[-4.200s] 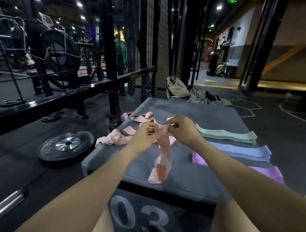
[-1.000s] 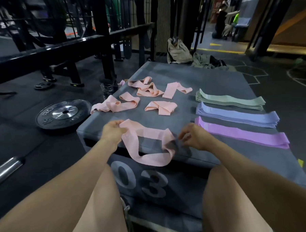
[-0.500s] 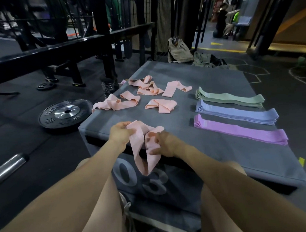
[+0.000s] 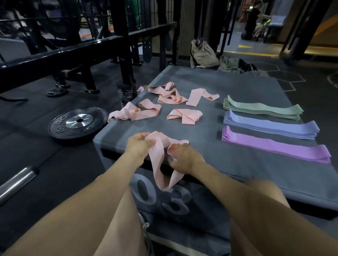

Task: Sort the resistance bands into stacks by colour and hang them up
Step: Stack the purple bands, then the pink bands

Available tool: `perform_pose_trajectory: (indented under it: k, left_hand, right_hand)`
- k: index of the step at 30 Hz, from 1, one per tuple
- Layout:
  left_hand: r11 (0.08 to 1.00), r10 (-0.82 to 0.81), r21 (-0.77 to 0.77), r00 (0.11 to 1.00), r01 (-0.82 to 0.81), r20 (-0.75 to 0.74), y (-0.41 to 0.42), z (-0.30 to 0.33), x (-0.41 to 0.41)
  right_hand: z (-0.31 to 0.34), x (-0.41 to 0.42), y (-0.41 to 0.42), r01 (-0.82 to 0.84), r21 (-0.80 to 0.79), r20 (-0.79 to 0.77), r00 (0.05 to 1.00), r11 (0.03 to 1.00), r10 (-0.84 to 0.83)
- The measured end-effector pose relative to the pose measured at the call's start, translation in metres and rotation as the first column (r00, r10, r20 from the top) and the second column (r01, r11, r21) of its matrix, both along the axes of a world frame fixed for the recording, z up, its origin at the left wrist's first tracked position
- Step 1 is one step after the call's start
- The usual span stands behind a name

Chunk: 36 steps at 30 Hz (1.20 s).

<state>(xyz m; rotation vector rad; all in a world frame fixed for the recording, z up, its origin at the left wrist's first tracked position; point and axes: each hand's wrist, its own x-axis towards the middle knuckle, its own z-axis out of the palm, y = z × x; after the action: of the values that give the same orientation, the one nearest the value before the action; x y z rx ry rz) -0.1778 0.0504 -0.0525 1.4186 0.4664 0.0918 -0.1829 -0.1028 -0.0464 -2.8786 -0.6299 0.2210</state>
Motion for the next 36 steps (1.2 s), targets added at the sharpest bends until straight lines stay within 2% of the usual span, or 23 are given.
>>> perform_pose_trajectory:
  k: [3,5,7,9,11,16,18,19,22,23,24,27,32,33,36]
  left_hand:
    - [0.999,0.035,-0.016,0.999,-0.035,0.020,0.005,0.005,0.005]
    - [0.997,0.071,0.006,0.996,-0.071,0.046,0.009,0.010,0.009]
    - [0.994,0.112,0.009,0.990,-0.113,0.084,0.011,0.016,0.012]
    - [0.988,0.153,-0.015,0.983,-0.152,0.107,0.014,0.021,0.015]
    - [0.981,0.196,-0.023,0.975,-0.194,0.108,0.020,0.022,0.016]
    - [0.966,0.251,0.039,0.965,-0.254,0.070,0.029,0.010,0.013]
    - [0.962,0.268,0.030,0.962,-0.270,0.056,0.031,0.005,0.012]
    - [0.962,0.271,0.023,0.961,-0.273,0.048,0.033,0.003,0.011]
    - [0.962,0.273,0.010,0.962,-0.274,0.016,0.037,0.001,0.008]
    - [0.961,0.276,0.004,0.961,-0.276,0.011,0.038,0.000,0.008]
    - [0.961,0.277,-0.008,0.961,-0.277,0.013,0.038,0.000,0.008]
    - [0.959,0.282,-0.046,0.959,-0.280,0.021,0.040,0.000,0.009]
    - [0.939,0.332,-0.114,0.942,-0.326,0.040,0.045,0.008,0.012]
    - [0.931,0.349,-0.126,0.936,-0.341,0.044,0.045,0.012,0.013]
    - [0.916,0.374,-0.167,0.927,-0.364,0.029,0.050,0.016,0.019]
  right_hand:
    - [0.018,0.011,-0.015,0.139,0.240,-0.070,0.990,0.961,-0.126]
    - [0.029,0.021,-0.028,0.263,0.429,-0.156,0.964,0.864,-0.216]
    - [0.035,0.031,-0.039,0.348,0.635,-0.259,0.937,0.689,-0.235]
    - [0.040,0.037,-0.049,0.416,0.786,-0.361,0.909,0.457,-0.208]
    - [0.042,0.040,-0.060,0.479,0.830,-0.436,0.877,0.285,-0.203]
    - [0.033,0.037,-0.073,0.542,0.835,-0.490,0.809,0.090,-0.325]
    - [0.026,0.034,-0.078,0.543,0.835,-0.485,0.805,0.093,-0.342]
    - [0.023,0.034,-0.082,0.521,0.841,-0.450,0.822,0.146,-0.348]
    - [0.018,0.037,-0.090,0.461,0.771,-0.287,0.867,0.439,-0.407]
    - [0.018,0.037,-0.091,0.447,0.734,-0.230,0.872,0.511,-0.432]
    - [0.018,0.037,-0.091,0.440,0.716,-0.192,0.870,0.542,-0.454]
    - [0.022,0.036,-0.091,0.438,0.747,-0.193,0.862,0.499,-0.468]
    - [0.028,0.048,-0.091,0.531,0.825,-0.377,0.772,0.193,-0.512]
    - [0.029,0.050,-0.090,0.542,0.825,-0.401,0.762,0.161,-0.508]
    - [0.028,0.059,-0.082,0.576,0.800,-0.430,0.744,0.165,-0.511]
